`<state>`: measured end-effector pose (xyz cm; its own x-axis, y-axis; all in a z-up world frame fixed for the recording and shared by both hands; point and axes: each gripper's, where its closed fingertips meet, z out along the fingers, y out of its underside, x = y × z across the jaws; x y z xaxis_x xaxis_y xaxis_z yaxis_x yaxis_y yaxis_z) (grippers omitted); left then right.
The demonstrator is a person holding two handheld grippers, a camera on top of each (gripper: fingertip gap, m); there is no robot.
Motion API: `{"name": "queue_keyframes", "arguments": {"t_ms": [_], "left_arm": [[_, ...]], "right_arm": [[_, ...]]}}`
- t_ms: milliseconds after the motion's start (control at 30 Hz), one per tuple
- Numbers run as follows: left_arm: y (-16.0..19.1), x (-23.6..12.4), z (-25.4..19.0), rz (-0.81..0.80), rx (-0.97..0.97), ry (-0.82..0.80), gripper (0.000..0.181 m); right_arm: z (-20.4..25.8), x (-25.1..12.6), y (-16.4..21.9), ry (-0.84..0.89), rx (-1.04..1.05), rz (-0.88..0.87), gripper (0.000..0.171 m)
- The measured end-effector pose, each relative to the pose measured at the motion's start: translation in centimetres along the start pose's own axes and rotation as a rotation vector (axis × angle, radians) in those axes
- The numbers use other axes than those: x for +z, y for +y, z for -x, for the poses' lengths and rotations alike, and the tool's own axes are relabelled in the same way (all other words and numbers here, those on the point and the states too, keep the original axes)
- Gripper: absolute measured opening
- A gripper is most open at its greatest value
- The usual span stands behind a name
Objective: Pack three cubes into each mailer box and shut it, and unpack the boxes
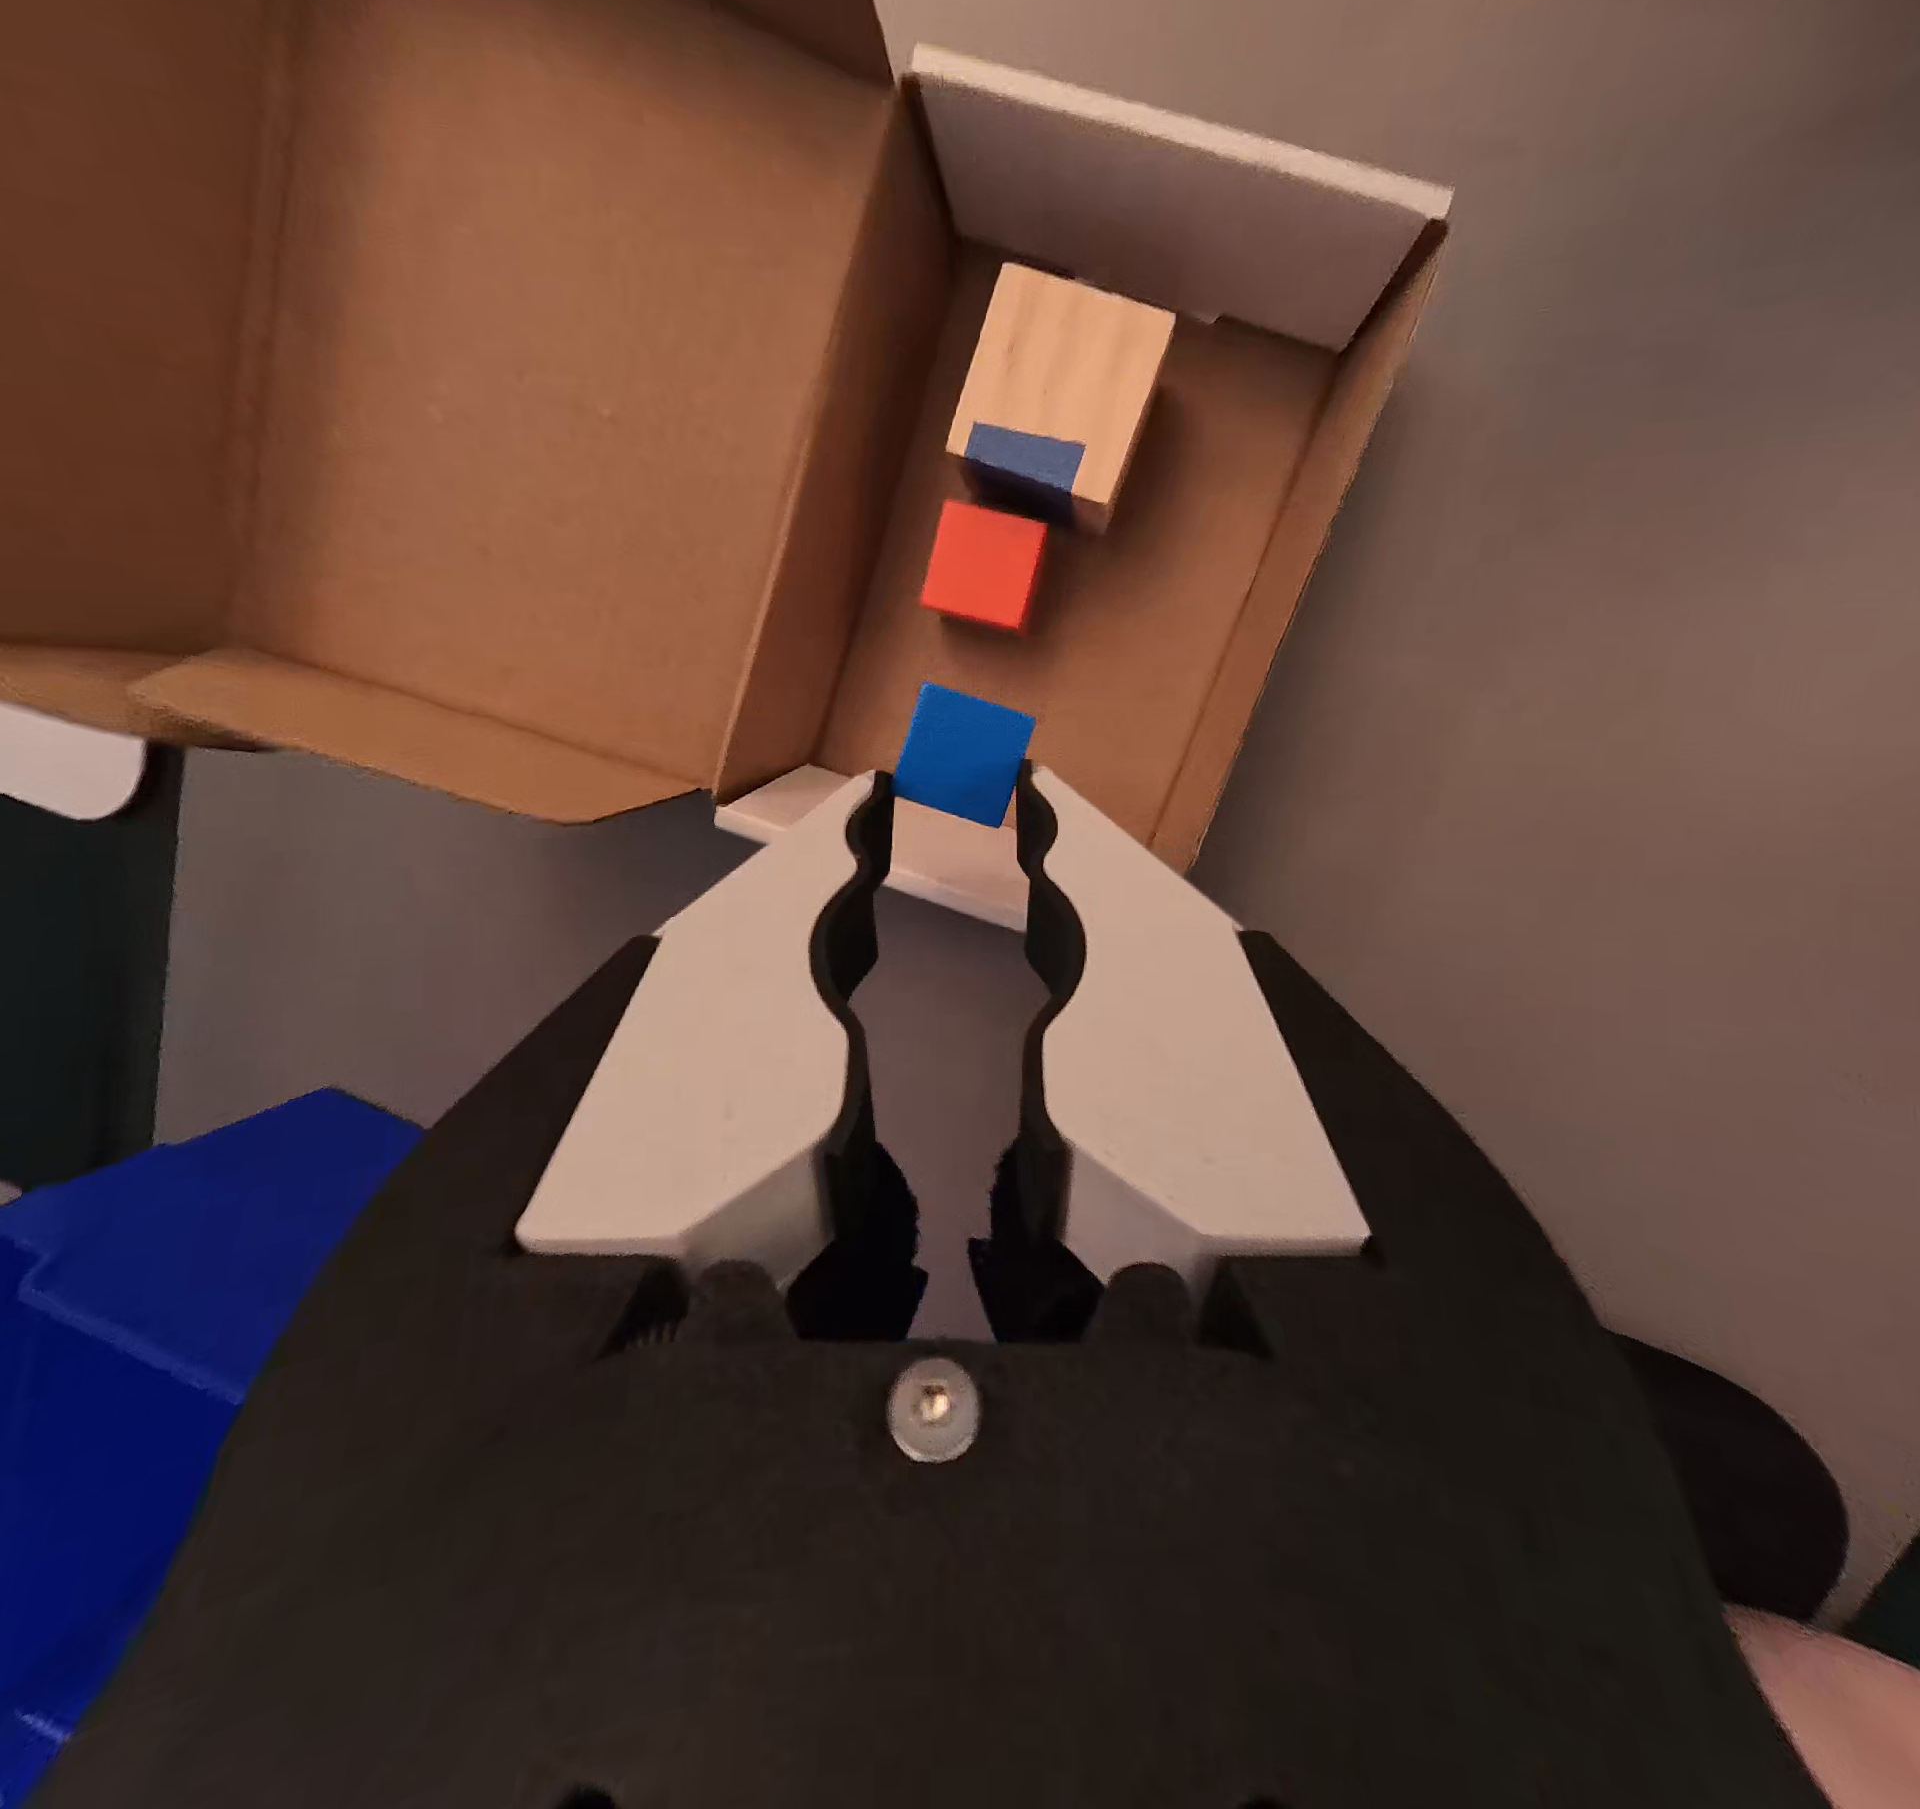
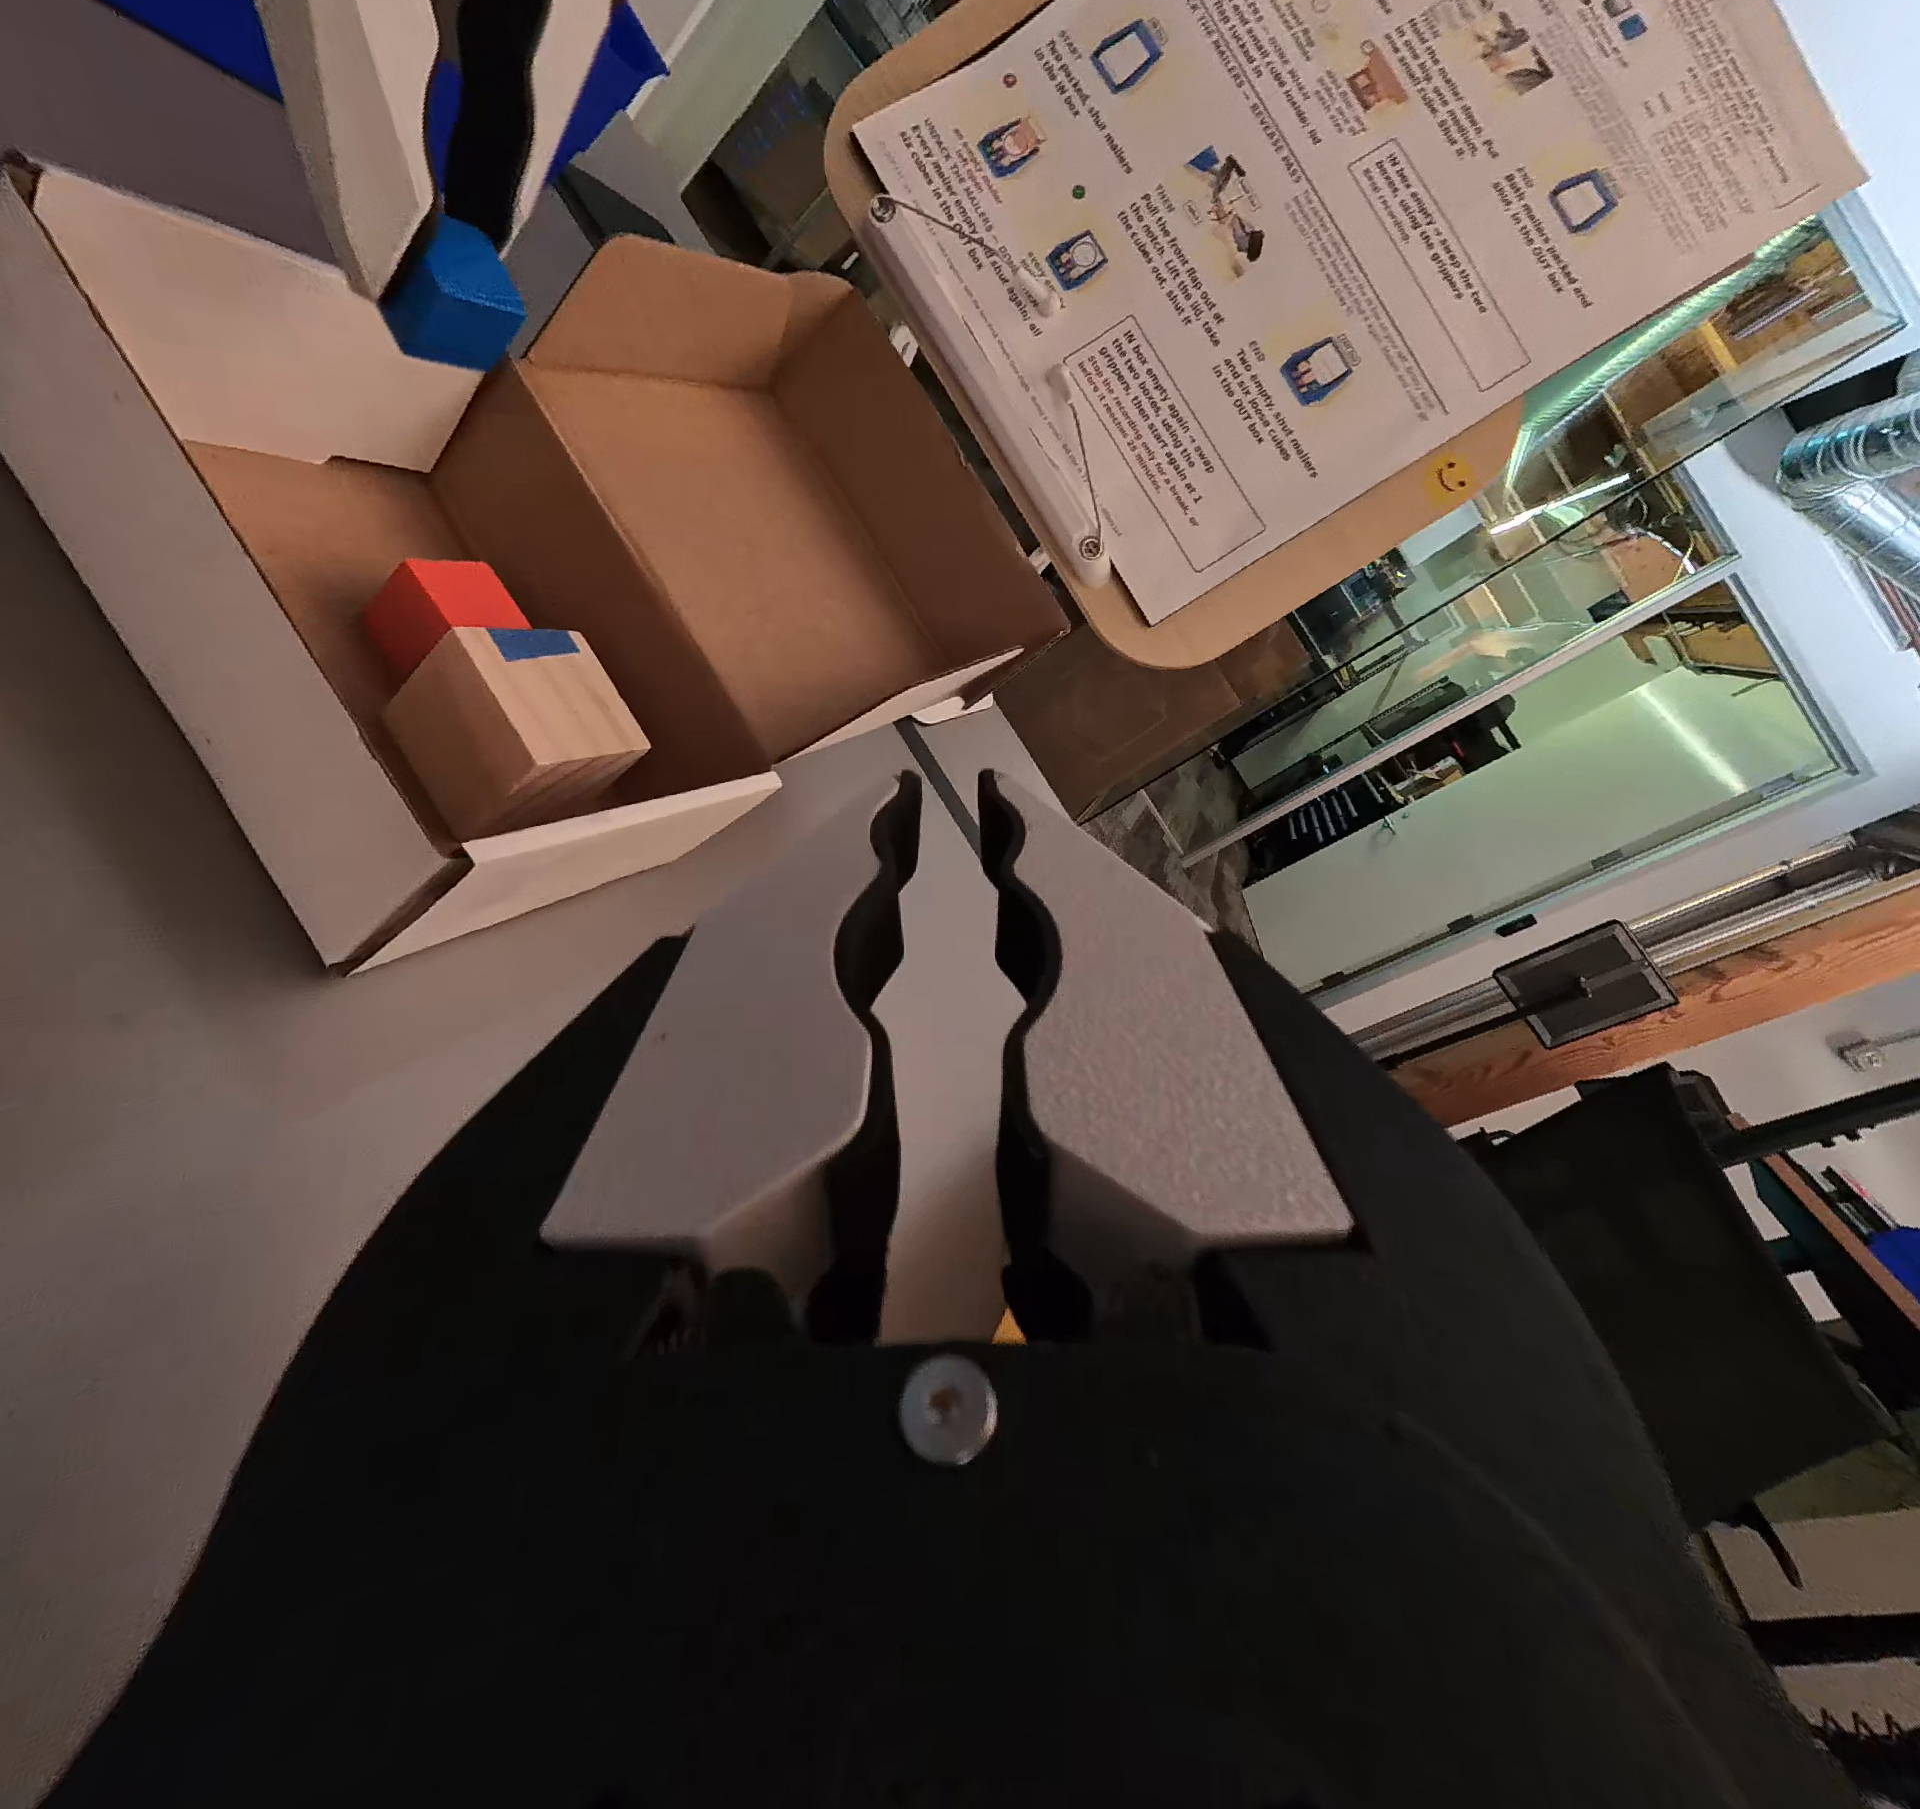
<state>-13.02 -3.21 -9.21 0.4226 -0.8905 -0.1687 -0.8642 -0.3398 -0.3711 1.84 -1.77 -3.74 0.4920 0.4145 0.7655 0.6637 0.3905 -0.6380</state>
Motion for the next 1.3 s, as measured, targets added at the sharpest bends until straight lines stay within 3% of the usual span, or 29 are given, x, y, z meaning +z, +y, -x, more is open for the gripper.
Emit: {"name": "queue_keyframes", "arguments": {"t_ms": [33, 500, 1300], "left_arm": [[0.0, 0.4, -0.1, 0.012, 0.01, 0.007, 0.021], [2.1, 5.5, -0.1, 0.183, -0.015, 0.053, 0.022], [1.9, 5.8, 0.0, 0.278, 0.041, -0.061, 0.022]], "right_arm": [[0.0, 0.0, 0.0, -0.002, -0.004, 0.001, 0.01], [1.4, 0.2, -0.2, -0.057, -0.055, 0.003, 0.009], [1.8, 0.2, -0.3, -0.069, -0.084, 0.005, 0.008]]}}
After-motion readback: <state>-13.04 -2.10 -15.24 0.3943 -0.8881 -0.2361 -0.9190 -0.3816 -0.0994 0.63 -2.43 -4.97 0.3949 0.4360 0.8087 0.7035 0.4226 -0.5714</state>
